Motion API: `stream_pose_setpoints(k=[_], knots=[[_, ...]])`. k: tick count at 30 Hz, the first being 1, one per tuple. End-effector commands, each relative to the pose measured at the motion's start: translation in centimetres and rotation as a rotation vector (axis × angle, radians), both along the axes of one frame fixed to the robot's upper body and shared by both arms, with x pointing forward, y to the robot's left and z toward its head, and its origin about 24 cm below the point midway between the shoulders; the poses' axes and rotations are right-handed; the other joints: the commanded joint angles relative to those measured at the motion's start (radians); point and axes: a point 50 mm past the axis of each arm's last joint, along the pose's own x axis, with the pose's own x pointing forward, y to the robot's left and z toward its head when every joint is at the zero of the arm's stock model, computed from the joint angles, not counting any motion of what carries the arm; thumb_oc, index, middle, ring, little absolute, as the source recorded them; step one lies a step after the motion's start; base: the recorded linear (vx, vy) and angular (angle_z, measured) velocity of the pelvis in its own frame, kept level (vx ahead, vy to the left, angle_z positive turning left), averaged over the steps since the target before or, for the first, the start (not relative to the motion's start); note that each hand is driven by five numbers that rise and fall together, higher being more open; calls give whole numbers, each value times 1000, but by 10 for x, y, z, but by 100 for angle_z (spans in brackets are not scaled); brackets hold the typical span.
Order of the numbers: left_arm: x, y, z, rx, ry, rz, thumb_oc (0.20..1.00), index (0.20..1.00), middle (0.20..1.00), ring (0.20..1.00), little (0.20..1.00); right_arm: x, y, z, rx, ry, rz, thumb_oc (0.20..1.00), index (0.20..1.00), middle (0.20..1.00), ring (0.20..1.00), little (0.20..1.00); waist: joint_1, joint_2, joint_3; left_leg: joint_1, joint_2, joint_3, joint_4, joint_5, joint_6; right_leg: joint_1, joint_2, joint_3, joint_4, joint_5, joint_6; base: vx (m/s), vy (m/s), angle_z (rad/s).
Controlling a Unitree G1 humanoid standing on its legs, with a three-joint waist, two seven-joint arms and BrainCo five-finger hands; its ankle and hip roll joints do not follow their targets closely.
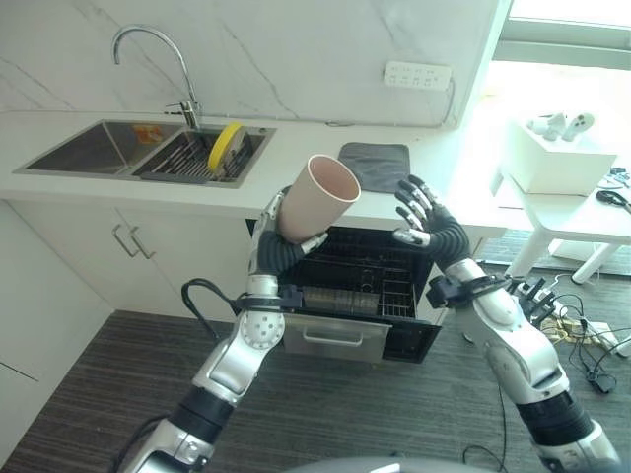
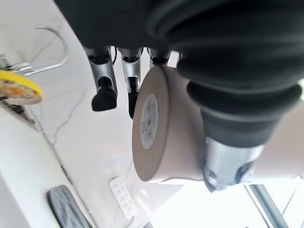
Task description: Place the dishes in the dishwasher.
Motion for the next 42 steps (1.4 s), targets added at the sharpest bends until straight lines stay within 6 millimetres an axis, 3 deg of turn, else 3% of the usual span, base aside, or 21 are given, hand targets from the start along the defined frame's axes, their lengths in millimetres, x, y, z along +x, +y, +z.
stream_pose_setpoints(k=[1,16,23,32,42], knots=[[12,-11,41,50,-229,-41,200,200,200,200,200,10,12,31,109,-72,51,1000,1000,1000,1000,1000,19,0,12,8,75,41,5,-48,-13,92,-83,-37,2,-125,87,0,0,0],[12,-26,42,98,-252,-93,200,200,200,200,200,17,38,28,167,6,129,1000,1000,1000,1000,1000,34,-2,3,14,67,26,5,-55,-9,106,-81,-43,2,-132,84,38,-2,1],[18,-36,51,102,-218,-124,200,200,200,200,200,19,49,41,185,-28,149,1000,1000,1000,1000,1000,34,3,2,18,63,23,5,-58,-7,108,-81,-39,2,-134,85,9,2,0],[11,-41,60,97,-192,-173,200,200,200,200,200,15,53,56,201,-95,142,1000,1000,1000,1000,1000,49,4,11,15,56,11,5,-60,-3,108,-82,-47,2,-132,86,0,0,0],[13,-47,54,83,-138,-183,200,200,200,200,200,17,55,78,259,-162,104,1000,1000,1000,1000,1000,57,7,21,12,52,3,5,-60,-2,109,-82,-50,2,-132,85,-5,4,1]])
